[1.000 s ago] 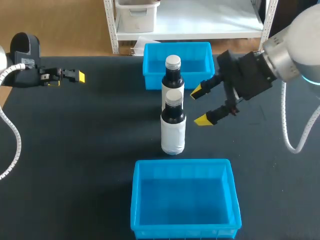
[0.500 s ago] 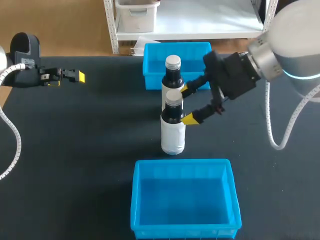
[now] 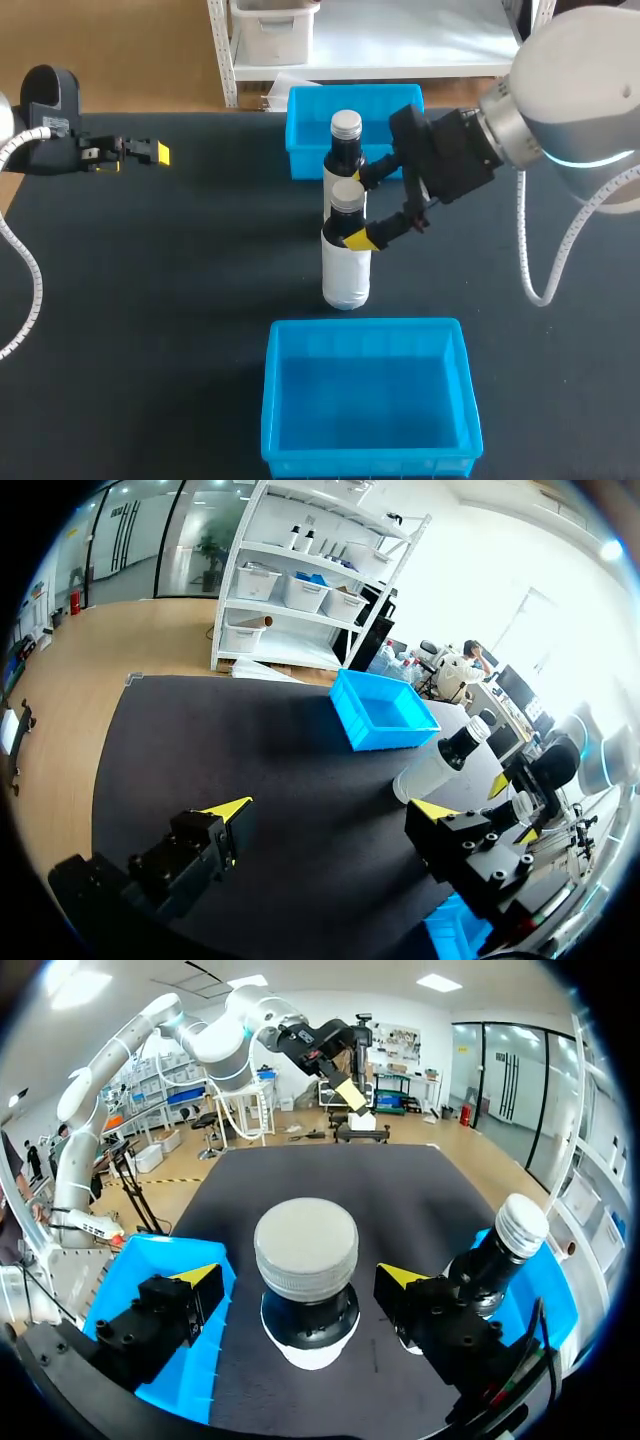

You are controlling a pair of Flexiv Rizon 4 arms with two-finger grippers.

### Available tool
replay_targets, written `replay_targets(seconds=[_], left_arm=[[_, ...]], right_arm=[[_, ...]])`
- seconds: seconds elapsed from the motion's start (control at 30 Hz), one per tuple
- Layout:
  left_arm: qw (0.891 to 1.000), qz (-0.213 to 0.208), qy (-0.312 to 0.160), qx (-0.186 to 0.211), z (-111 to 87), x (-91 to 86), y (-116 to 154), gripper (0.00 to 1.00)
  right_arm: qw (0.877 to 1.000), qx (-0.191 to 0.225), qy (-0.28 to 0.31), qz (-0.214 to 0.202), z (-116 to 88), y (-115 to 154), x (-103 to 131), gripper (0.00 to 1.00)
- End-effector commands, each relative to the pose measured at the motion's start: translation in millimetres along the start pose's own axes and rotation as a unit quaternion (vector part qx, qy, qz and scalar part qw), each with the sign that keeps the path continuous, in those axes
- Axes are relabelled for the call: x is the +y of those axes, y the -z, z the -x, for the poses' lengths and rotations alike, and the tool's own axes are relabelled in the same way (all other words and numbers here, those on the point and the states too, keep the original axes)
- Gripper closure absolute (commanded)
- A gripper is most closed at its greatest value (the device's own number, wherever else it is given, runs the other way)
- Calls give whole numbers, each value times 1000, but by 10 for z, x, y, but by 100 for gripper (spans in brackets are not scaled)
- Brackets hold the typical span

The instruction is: Pick up the bottle, and place it in the far bin if it is heavy, or in the near bin if it is light.

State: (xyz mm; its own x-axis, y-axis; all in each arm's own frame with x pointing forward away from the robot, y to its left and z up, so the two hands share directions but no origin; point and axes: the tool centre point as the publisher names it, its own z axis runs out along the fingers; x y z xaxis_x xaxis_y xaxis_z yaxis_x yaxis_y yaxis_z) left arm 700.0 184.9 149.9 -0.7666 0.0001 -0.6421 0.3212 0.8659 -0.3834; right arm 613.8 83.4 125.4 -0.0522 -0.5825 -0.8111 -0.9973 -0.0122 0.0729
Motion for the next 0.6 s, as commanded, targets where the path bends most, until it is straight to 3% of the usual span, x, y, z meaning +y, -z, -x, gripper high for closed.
replay_targets(seconds=[0.03, 0.43, 0.6], left_arm=[[1000, 0, 0, 0, 0, 0, 0, 0], [1000, 0, 0, 0, 0, 0, 0, 0], [1000, 0, 0, 0, 0, 0, 0, 0]], right_arm=[[1000, -1, 0, -1, 26, -54, -6, 0], [1000, -7, -2, -4, 15, -111, -35, 0], [1000, -7, -4, -3, 3, -122, -41, 9]])
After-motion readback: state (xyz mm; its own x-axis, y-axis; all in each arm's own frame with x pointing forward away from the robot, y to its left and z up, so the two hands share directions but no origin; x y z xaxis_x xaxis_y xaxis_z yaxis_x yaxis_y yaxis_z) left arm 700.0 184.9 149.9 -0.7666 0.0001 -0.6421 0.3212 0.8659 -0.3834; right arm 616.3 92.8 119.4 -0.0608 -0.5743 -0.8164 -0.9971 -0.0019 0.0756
